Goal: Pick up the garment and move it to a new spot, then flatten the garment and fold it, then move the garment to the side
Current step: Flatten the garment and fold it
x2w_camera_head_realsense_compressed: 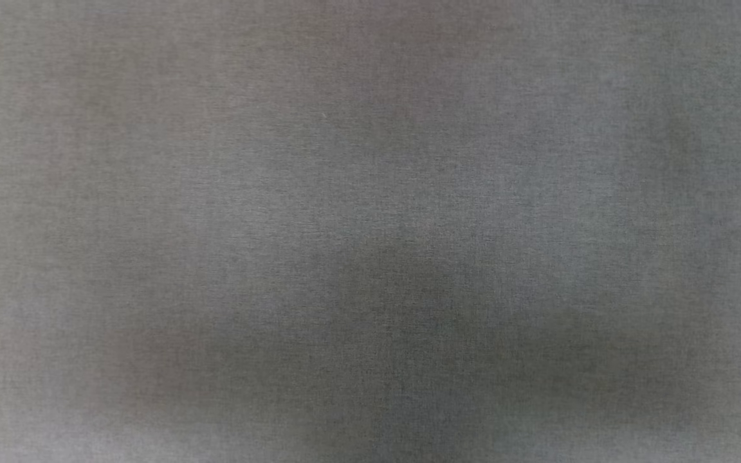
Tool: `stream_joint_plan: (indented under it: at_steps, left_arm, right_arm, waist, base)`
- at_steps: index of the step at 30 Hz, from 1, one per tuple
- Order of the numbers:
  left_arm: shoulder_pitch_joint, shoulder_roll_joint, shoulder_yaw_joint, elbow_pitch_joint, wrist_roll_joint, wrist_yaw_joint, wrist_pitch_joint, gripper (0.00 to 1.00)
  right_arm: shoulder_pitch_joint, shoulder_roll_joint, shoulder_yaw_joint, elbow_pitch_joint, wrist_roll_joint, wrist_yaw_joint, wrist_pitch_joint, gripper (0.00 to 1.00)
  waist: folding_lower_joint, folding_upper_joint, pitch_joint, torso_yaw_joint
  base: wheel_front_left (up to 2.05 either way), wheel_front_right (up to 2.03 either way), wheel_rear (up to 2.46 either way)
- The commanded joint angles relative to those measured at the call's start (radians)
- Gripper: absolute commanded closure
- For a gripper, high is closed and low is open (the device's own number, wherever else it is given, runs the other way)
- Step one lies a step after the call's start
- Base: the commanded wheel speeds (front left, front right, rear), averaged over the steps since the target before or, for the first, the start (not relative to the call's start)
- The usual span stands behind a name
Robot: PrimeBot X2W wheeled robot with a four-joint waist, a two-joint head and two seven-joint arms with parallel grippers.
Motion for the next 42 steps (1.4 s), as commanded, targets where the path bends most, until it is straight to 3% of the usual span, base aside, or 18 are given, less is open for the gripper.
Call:
stream_joint_plan:
  at_steps: [1, 4, 8, 14, 19, 23, 29, 33, 38, 42]
  left_arm:
    - [0.053, -0.016, -0.005, 0.023, -0.028, -0.038, 0.026, 1.00]
    - [0.144, -0.032, -0.008, 0.057, -0.074, -0.093, 0.092, 1.00]
    - [0.287, -0.037, -0.037, 0.059, -0.121, -0.136, 0.189, 1.00]
    - [0.518, -0.010, -0.091, -0.058, -0.211, -0.148, 0.371, 1.00]
    - [0.688, 0.055, -0.105, -0.226, -0.263, -0.131, 0.491, 1.00]
    - [0.891, 0.156, -0.104, -0.492, -0.309, -0.034, 0.615, 1.00]
    - [1.210, 0.347, -0.082, -0.976, -0.376, 0.200, 0.774, 1.00]
    - [1.387, 0.446, -0.071, -1.223, -0.407, 0.347, 0.828, 1.00]
    - [1.553, 0.510, -0.086, -1.406, -0.425, 0.479, 0.865, 1.00]
    - [1.654, 0.538, -0.106, -1.490, -0.440, 0.553, 0.883, 1.00]
  right_arm:
    - [0.033, 0.001, 0.022, 0.027, 0.016, -0.002, 0.007, 1.00]
    - [0.082, 0.000, 0.078, 0.068, 0.068, -0.002, 0.029, 1.00]
    - [0.174, -0.003, 0.168, 0.083, 0.182, -0.002, 0.071, 1.00]
    - [0.341, -0.078, 0.329, -0.044, 0.383, -0.002, 0.142, 1.00]
    - [0.468, -0.163, 0.404, -0.168, 0.505, -0.002, 0.193, 1.00]
    - [0.606, -0.247, 0.444, -0.290, 0.603, -0.002, 0.241, 1.00]
    - [0.806, -0.353, 0.448, -0.468, 0.699, -0.002, 0.306, 1.00]
    - [0.929, -0.419, 0.447, -0.581, 0.747, -0.002, 0.349, 1.00]
    - [1.091, -0.479, 0.444, -0.713, 0.799, -0.002, 0.410, 1.00]
    - [1.219, -0.516, 0.428, -0.808, 0.828, -0.002, 0.462, 1.00]
  waist:
    - [0.0000, 0.0000, -0.017, 0.007]
    - [0.0000, 0.0000, -0.047, 0.015]
    - [0.0000, 0.0000, -0.100, 0.024]
    - [0.0000, 0.0000, -0.186, 0.036]
    - [0.0000, 0.0000, -0.242, 0.040]
    - [0.0000, 0.0000, -0.286, 0.041]
    - [0.0000, 0.0000, -0.323, 0.034]
    - [0.0000, 0.0000, -0.334, 0.031]
    - [0.0000, 0.0000, -0.345, 0.031]
    - [0.0000, 0.0000, -0.351, 0.029]
  base:
    - [0.00, 0.00, 0.00]
    - [0.00, 0.00, 0.00]
    - [0.00, 0.00, 0.00]
    - [0.00, 0.00, 0.00]
    - [0.00, 0.00, 0.00]
    - [0.00, 0.00, 0.00]
    - [0.00, 0.00, 0.00]
    - [0.00, 0.00, 0.00]
    - [0.00, 0.00, 0.00]
    - [0.00, 0.00, 0.00]
